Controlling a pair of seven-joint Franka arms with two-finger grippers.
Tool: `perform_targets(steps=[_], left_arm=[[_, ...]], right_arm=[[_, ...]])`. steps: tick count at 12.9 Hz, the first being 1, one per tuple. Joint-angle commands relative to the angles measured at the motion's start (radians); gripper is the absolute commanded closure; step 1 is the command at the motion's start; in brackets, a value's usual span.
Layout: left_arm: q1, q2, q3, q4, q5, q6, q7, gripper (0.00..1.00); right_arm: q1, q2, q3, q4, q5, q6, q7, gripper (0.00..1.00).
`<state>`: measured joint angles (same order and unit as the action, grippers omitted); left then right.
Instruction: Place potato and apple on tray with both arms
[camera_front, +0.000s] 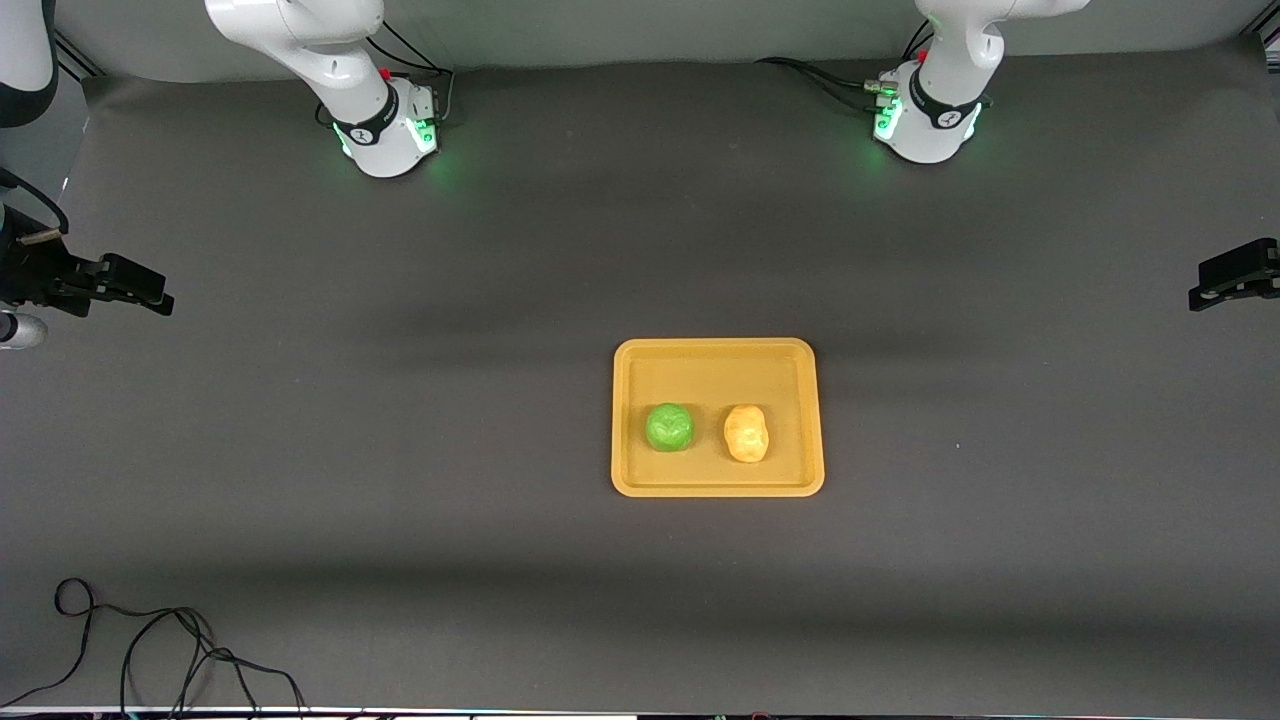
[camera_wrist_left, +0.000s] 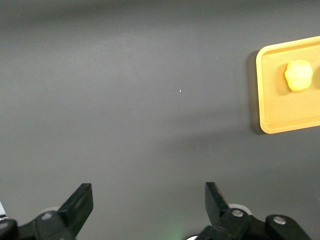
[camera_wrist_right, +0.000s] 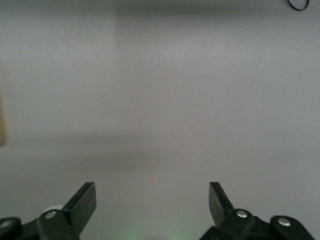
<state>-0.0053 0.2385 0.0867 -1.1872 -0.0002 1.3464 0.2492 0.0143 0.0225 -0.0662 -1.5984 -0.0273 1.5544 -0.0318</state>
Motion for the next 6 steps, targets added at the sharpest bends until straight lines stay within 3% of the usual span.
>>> perform_targets(steps=[1, 6], left_arm=[[-0.002, -0.007, 0.002, 0.012, -0.004, -0.013, -0.004, 0.0], [-0.001, -0.007, 0.002, 0.011, -0.006, -0.007, 0.001, 0.0]], right_arm=[[0.001, -0.009, -0.004, 0.011, 0.02, -0.022, 0.018, 0.0], [-0.005, -0.009, -0.007, 0.012, 0.06, -0.023, 0.036, 0.0]])
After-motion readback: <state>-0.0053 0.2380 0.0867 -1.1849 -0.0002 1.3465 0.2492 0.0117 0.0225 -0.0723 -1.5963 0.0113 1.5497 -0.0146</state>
